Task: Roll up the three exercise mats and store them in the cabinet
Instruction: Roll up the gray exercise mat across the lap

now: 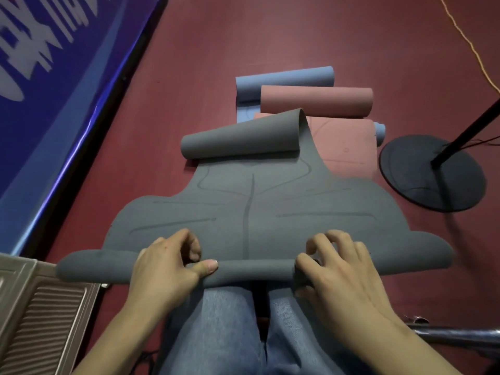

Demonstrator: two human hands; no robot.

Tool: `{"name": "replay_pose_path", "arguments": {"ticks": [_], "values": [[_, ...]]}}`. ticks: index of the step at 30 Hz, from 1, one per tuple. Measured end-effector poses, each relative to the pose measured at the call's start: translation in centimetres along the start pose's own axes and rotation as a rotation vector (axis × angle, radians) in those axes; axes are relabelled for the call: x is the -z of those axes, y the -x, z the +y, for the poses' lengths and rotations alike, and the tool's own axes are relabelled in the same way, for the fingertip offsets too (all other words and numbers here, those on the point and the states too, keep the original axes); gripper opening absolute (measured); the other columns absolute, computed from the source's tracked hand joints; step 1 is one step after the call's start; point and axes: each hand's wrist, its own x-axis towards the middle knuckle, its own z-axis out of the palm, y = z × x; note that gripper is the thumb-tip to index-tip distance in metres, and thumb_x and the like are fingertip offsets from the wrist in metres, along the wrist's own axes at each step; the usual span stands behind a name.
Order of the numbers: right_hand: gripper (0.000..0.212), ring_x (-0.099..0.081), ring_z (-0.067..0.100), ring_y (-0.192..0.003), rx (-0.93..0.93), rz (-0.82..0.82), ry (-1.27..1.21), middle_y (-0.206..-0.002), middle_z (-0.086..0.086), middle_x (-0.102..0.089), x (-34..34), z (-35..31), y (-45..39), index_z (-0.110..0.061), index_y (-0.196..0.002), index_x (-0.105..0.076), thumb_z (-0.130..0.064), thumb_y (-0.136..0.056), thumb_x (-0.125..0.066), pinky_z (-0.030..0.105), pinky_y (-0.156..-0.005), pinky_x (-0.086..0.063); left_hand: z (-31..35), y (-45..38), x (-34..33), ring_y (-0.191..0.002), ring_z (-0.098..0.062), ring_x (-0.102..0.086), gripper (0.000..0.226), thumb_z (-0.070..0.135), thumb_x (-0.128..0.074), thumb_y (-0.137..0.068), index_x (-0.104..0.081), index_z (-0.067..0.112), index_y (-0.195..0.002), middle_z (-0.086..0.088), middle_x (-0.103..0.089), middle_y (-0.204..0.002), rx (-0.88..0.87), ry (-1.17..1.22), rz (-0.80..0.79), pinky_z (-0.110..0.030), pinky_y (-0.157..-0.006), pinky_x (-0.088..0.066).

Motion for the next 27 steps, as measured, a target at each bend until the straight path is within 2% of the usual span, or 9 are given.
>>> {"name": "replay_pose_path", "arguments": {"ticks": [3, 5, 7, 10, 14, 19, 22, 24, 27], "values": [[0.044, -0.051, 0.033, -0.084, 0.009, 0.008, 0.024, -0.087, 0.005, -0.052, -0.3, -0.6, -0.8, -0.019, -0.069, -0.054, -0.02, -0.04, -0.088, 0.036, -0.06, -0.031, 0.2, 0.6, -0.5, -0.072, -0.014, -0.051, 0.041, 0.052, -0.087, -0.067, -0.052, 0.03, -0.063, 0.017, -0.053, -0.064, -0.147, -0.184, 0.069, -0.035, -0.065, -0.031], [0.046, -0.05, 0.033, -0.079, 0.032, -0.005, 0.037, -0.083, 0.004, -0.051, -0.2, -1.0, -1.3, -0.019, -0.067, -0.054, -0.02, -0.034, -0.087, 0.037, -0.058, -0.031, 0.1, 1.1, -0.8, -0.073, -0.016, -0.049, 0.035, 0.06, -0.07, -0.075, -0.056, 0.031, -0.064, 0.017, -0.051, -0.068, -0.255, -0.292, 0.128, -0.034, -0.066, -0.026], [0.047, -0.051, 0.032, -0.079, 0.035, -0.015, 0.042, -0.08, 0.004, -0.051, -0.2, -1.2, -1.6, -0.02, -0.065, -0.055, -0.024, -0.03, -0.086, 0.039, -0.057, -0.034, -0.5, 1.4, -1.0, -0.077, -0.016, -0.049, 0.037, 0.065, -0.054, -0.079, -0.061, 0.031, -0.066, 0.016, -0.052, -0.071, -0.314, -0.286, 0.161, -0.034, -0.068, -0.025], [0.047, -0.051, 0.033, -0.08, 0.007, -0.002, 0.045, -0.08, 0.004, -0.053, -0.3, -1.5, -1.7, -0.021, -0.064, -0.057, -0.029, -0.028, -0.086, 0.04, -0.059, -0.037, -1.3, 1.8, -0.4, -0.078, -0.018, -0.053, 0.041, 0.062, -0.053, -0.087, -0.067, 0.029, -0.068, 0.016, -0.056, -0.072, -0.423, -0.238, 0.212, -0.035, -0.068, -0.03], [0.038, -0.049, 0.032, -0.081, -0.018, 0.066, 0.101, -0.081, 0.007, -0.057, -0.3, -2.2, -2.0, -0.018, -0.06, -0.06, -0.024, -0.035, -0.089, 0.04, -0.063, -0.029, -0.7, 2.1, 0.4, -0.083, -0.023, -0.059, 0.044, 0.064, -0.056, -0.087, -0.067, 0.027, -0.066, 0.015, -0.06, -0.073, -0.563, -0.321, 0.256, -0.039, -0.07, -0.036], [0.034, -0.052, 0.033, -0.083, -0.044, 0.017, 0.072, -0.089, 0.005, -0.057, -0.3, -1.4, -2.0, -0.019, -0.064, -0.061, -0.031, -0.043, -0.086, 0.04, -0.06, -0.04, -0.6, 1.9, -0.1, -0.084, -0.027, -0.056, 0.062, 0.084, -0.061, -0.064, -0.064, 0.022, -0.075, 0.007, -0.056, -0.083, -0.56, -0.399, 0.151, -0.041, -0.07, -0.034], [0.034, -0.056, 0.035, -0.089, -0.06, -0.002, 0.083, -0.094, 0.005, -0.06, -0.3, -1.2, -1.7, -0.02, -0.068, -0.064, -0.038, -0.053, -0.088, 0.042, -0.062, -0.042, -0.7, 1.7, -0.5, -0.086, -0.026, -0.056, 0.054, 0.075, -0.06, -0.071, -0.065, 0.022, -0.078, 0.007, -0.056, -0.085, -0.547, -0.356, 0.133, -0.039, -0.07, -0.034], [0.028, -0.057, 0.036, -0.092, -0.08, 0.004, 0.097, -0.095, 0.005, -0.061, -0.3, -1.1, -1.7, -0.021, -0.07, -0.065, -0.038, -0.061, -0.086, 0.041, -0.063, -0.04, -0.6, 1.7, -0.5, -0.093, -0.027, -0.059, 0.047, 0.067, -0.057, -0.079, -0.066, 0.021, -0.08, 0.007, -0.058, -0.086, -0.577, -0.365, 0.123, -0.039, -0.076, -0.038], [0.021, -0.054, 0.035, -0.09, -0.061, 0.029, 0.121, -0.086, 0.002, -0.058, 0.1, -0.8, -2.0, -0.023, -0.066, -0.065, -0.037, -0.065, -0.08, 0.039, -0.064, -0.034, -0.4, 1.3, -0.2, -0.103, -0.028, -0.061, 0.043, 0.059, -0.05, -0.089, -0.068, 0.02, -0.083, 0.006, -0.061, -0.09, -0.629, -0.401, 0.09, -0.041, -0.088, -0.04]]}}
